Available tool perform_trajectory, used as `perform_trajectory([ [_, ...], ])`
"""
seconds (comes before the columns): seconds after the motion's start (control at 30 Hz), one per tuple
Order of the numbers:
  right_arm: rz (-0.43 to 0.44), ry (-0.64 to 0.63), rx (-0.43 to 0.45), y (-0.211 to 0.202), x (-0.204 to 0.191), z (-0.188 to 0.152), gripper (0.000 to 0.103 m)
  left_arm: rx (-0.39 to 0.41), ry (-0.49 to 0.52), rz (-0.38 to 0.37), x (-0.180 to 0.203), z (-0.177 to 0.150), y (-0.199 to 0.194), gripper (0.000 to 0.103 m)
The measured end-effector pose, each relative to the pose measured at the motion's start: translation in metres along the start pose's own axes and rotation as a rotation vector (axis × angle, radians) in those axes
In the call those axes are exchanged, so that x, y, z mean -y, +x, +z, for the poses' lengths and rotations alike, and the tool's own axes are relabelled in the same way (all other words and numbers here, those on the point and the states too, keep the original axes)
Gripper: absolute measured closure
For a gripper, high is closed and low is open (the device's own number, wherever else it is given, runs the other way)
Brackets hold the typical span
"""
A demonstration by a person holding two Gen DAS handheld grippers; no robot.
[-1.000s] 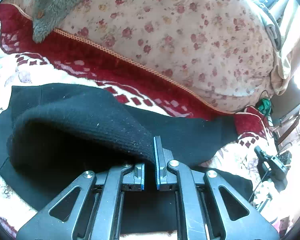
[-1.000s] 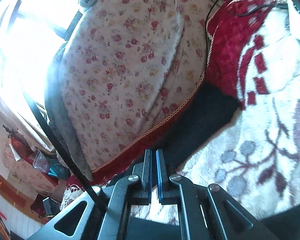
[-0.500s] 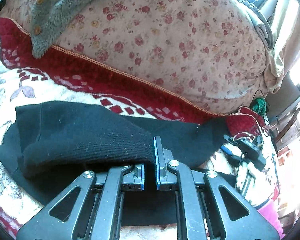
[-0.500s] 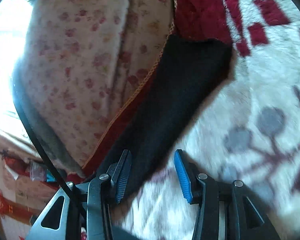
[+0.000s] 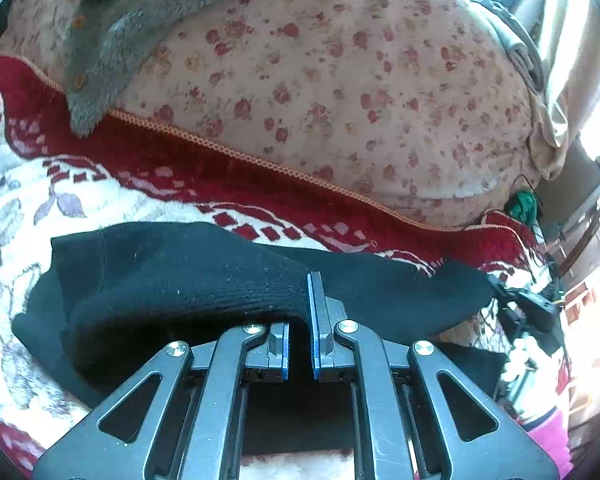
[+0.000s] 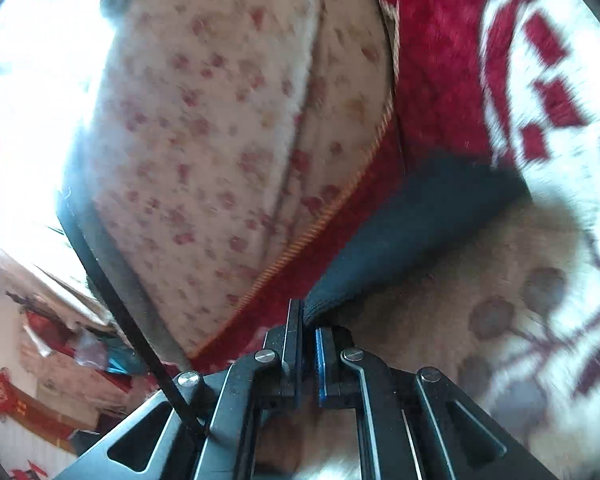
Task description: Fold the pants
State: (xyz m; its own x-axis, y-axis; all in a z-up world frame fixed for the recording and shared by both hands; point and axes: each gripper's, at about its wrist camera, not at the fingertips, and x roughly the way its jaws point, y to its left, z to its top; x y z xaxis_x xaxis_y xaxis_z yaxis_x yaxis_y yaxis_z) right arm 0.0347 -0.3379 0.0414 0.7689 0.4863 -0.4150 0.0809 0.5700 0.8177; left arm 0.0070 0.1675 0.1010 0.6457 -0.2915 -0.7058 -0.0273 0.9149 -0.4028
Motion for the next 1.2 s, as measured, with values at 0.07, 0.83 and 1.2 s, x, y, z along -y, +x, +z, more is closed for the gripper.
perform_trajectory([
  [0.07,0.027,-0.001,0.024,-0.024,-0.006,-0.005,0.099,-0.008,0.022,-0.003,0.001,-0.003,-0.005,0.096],
  [0.83,-0.167,0.21,0.074,-0.16,0.062,-0.116,0.068,-0.117,0.05,0.067,-0.027,-0.081,0.005,0.096],
  [1.2,-0.116,0.184,0.158,-0.185,0.054,-0.115,0.098,-0.086,0.011,0.061,-0.036,-0.085,-0.008,0.096],
])
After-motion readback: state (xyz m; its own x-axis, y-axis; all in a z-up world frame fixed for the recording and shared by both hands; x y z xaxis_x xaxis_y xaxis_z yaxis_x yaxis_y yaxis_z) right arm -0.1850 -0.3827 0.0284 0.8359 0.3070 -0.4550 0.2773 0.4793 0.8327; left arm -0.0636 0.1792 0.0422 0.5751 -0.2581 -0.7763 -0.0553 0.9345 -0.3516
